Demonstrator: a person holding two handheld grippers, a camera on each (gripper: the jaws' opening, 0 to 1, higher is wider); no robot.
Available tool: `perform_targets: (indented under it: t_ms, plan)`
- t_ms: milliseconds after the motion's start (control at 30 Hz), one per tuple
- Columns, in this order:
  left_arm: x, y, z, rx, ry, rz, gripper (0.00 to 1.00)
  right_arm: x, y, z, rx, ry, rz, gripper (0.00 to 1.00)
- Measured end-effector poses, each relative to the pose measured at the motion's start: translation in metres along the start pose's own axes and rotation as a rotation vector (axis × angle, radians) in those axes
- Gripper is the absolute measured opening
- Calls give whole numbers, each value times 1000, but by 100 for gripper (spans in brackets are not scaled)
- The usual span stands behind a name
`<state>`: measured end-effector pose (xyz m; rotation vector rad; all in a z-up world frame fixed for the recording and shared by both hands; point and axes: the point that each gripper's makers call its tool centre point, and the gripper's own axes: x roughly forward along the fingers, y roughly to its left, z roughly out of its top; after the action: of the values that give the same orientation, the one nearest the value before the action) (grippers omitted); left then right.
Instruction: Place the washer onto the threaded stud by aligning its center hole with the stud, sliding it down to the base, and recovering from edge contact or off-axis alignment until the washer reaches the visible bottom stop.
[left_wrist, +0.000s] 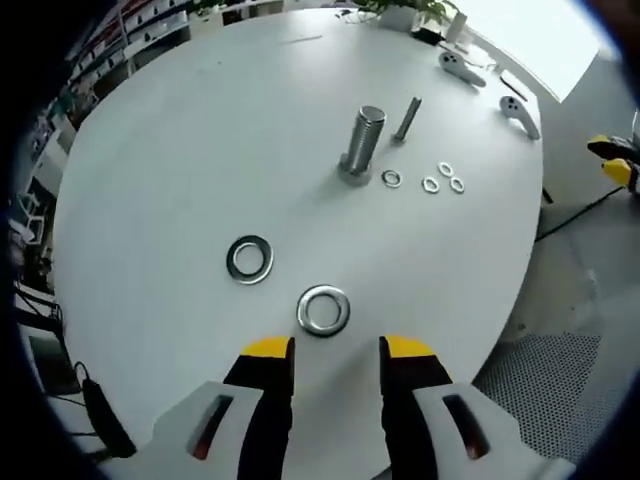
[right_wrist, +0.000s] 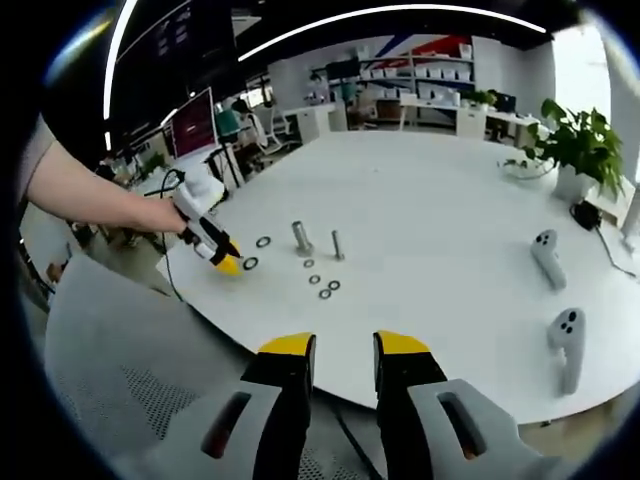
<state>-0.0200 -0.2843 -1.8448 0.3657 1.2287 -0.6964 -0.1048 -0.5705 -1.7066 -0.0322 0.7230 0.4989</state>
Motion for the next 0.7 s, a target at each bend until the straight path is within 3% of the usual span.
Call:
perform_targets:
  t_ms: [167, 300, 467, 600, 700]
  plan:
    - [6, 6, 7, 73, 10, 31, 30, 0, -1, 0, 2, -1, -3, 26]
    - [7, 4, 10, 78, 22, 34, 28, 0, -1, 0, 0, -1, -5, 26]
    - [9, 6, 9, 160, 88, 70, 25, 0, -2, 1, 0, -6, -6, 26]
    - [10, 6, 12, 115, 105, 68, 27, -1, -2, 2, -1, -10, -6, 26]
    - [11, 4, 12, 151, 124, 65, 28, -1, -2, 2, -1, -11, -6, 26]
